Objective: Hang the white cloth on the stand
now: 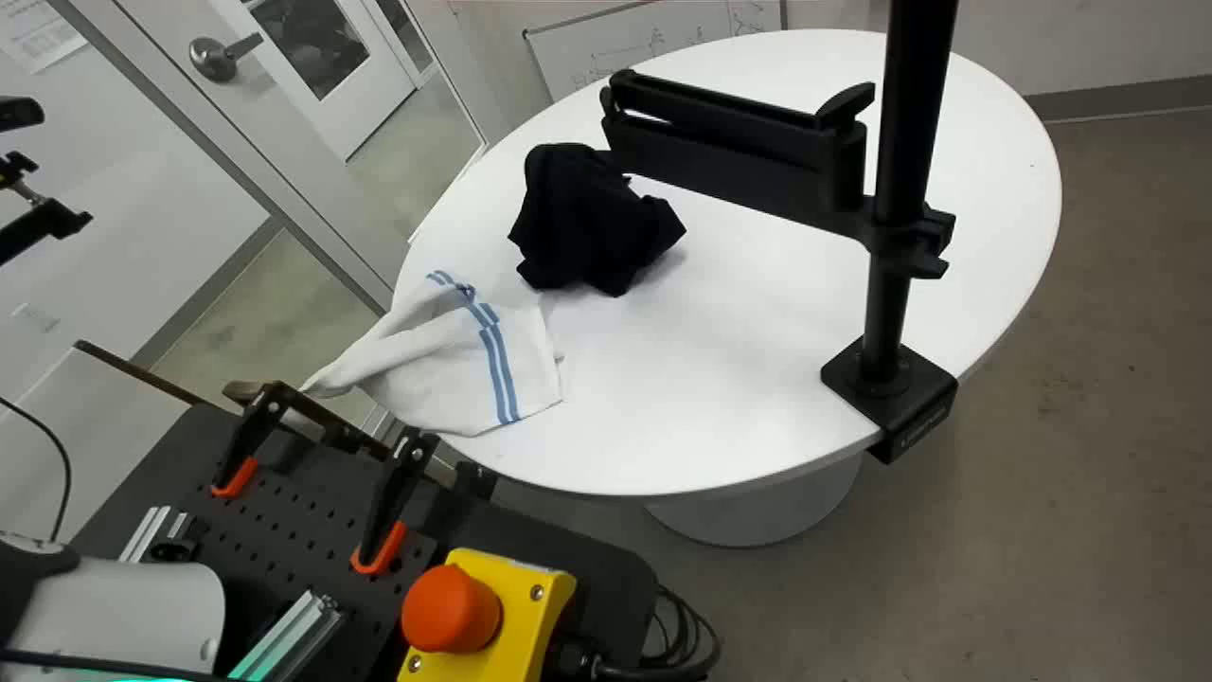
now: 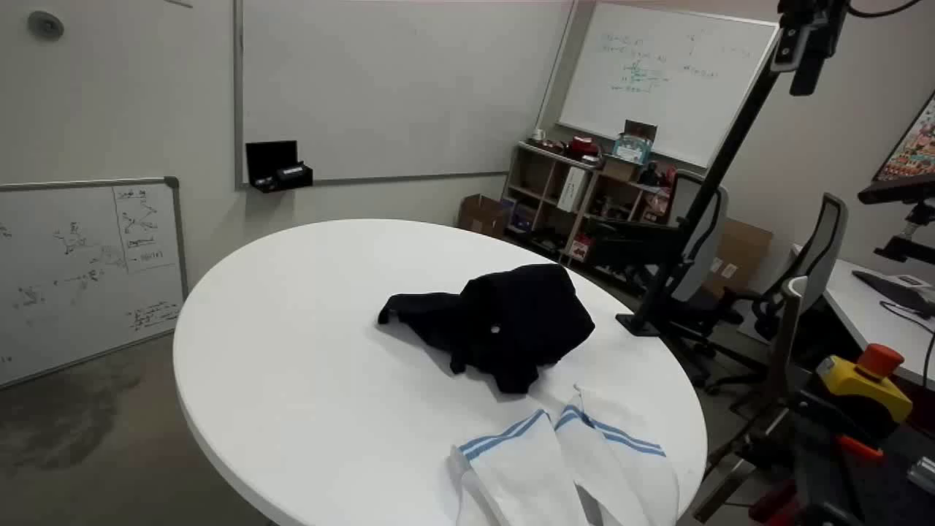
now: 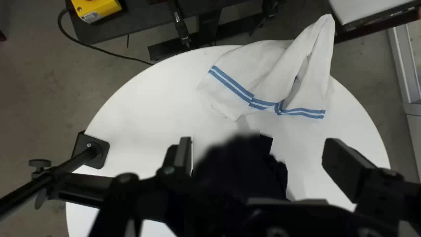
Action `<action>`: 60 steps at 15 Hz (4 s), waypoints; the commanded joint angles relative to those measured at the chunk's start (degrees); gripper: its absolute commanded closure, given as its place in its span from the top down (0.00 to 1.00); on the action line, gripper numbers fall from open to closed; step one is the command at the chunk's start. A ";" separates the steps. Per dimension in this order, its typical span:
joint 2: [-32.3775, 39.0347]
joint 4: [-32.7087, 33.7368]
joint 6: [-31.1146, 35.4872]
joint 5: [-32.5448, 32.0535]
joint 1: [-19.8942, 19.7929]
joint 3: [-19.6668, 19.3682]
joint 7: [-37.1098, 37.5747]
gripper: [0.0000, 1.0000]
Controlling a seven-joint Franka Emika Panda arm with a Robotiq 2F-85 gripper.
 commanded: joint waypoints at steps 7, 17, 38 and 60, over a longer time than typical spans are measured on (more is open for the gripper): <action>0.81 -0.82 0.89 -0.59 1.23 1.46 -0.19 1.00; 3.85 -6.68 10.37 -4.14 8.48 9.05 -2.21 1.00; 35.95 -6.92 38.86 -19.35 18.97 13.49 8.92 1.00; 49.31 -2.79 44.41 -35.51 32.83 4.66 39.02 1.00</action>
